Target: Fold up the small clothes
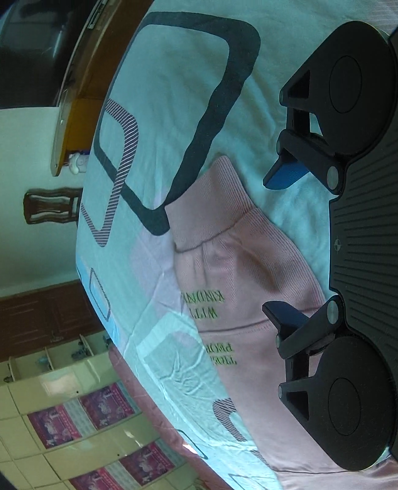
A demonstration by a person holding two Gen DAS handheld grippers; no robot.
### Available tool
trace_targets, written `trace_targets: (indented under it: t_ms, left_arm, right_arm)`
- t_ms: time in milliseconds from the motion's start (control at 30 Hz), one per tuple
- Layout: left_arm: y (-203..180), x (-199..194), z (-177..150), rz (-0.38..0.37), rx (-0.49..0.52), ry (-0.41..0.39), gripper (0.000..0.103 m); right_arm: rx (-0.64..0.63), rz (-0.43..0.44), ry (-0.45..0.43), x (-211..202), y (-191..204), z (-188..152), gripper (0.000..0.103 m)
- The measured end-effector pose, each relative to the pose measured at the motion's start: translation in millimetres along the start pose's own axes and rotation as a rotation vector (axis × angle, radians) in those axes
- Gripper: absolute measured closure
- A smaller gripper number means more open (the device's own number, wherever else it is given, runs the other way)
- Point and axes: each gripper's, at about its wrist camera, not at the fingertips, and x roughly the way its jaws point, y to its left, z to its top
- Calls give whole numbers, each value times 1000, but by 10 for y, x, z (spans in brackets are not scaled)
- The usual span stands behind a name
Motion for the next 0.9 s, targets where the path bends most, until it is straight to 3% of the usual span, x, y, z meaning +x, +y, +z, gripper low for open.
trace_targets:
  t_ms: [33, 167, 233, 367, 533, 733, 900]
  left_arm:
    - [-5, 22, 10, -1, 0, 10, 1]
    - [-26, 85, 42, 28, 8, 26, 2]
    - [-25, 97, 46, 40, 23, 26, 2]
    - [12, 79, 57, 32, 22, 21, 3]
    - [157, 46, 100, -24, -25, 8, 3]
    - [372, -43, 107, -27, -19, -35, 3]
    - [742, -99, 70, -19, -59, -55, 3]
  right_arm:
    - [11, -1, 2, 51, -22, 17, 42]
    - [36, -6, -23, 108, -62, 93, 71]
    - [40, 2, -29, 112, -67, 116, 93]
    - [35, 29, -50, 63, -45, 145, 93]
    - [-43, 111, -114, -180, 346, 172, 94]
    - [-217, 308, -158, -577, 1368, 16, 94]
    - [-343, 506, -124, -875, 2387, -451, 94]
